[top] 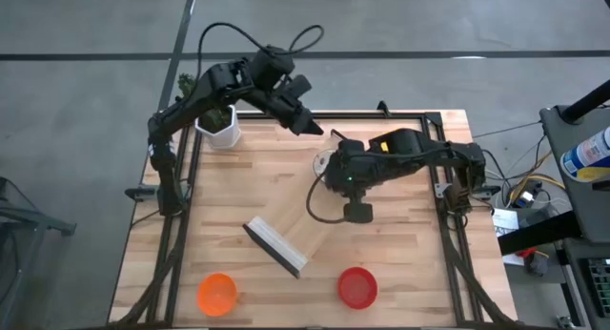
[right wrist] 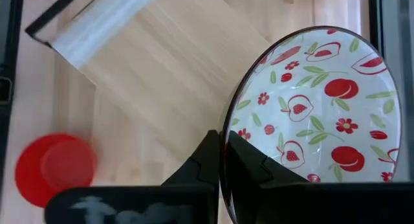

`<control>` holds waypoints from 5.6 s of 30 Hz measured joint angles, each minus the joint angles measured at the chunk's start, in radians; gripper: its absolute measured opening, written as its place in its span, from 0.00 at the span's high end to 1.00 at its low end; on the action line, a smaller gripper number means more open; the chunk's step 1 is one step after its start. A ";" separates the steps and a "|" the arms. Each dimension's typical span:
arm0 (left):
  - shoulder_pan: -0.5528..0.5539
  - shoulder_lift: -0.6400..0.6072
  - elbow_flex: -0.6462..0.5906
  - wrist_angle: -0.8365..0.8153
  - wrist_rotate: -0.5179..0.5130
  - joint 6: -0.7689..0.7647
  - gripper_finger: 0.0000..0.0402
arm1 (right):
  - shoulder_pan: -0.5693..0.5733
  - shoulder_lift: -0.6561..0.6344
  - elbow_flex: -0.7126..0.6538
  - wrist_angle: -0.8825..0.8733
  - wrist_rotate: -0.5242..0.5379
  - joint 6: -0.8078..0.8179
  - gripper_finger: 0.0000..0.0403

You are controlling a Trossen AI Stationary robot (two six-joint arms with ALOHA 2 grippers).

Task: Pick & Place Mini bowls
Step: Stack the white patterned bowl on the white patterned bowl on the shelf, then put the yellow bowl on the shelf

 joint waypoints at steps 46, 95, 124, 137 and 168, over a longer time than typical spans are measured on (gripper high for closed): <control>-0.010 -0.256 -0.023 0.099 -0.037 -0.003 0.74 | -0.059 -0.002 -0.299 0.101 0.132 0.236 0.97; -0.021 -0.293 -0.130 -0.105 -0.046 0.047 0.74 | -0.097 -0.210 -0.157 0.003 0.107 0.453 0.81; -0.044 -0.301 -0.152 -0.082 -0.067 0.046 0.74 | -0.526 -0.603 -0.892 0.012 0.095 0.409 0.80; -0.044 -0.301 -0.152 -0.062 -0.067 0.051 0.74 | -0.611 -0.600 -1.203 0.177 0.014 0.337 0.83; -0.044 -0.301 -0.152 -0.048 -0.067 0.054 0.74 | -1.157 -0.539 -1.490 0.547 -0.159 0.548 0.83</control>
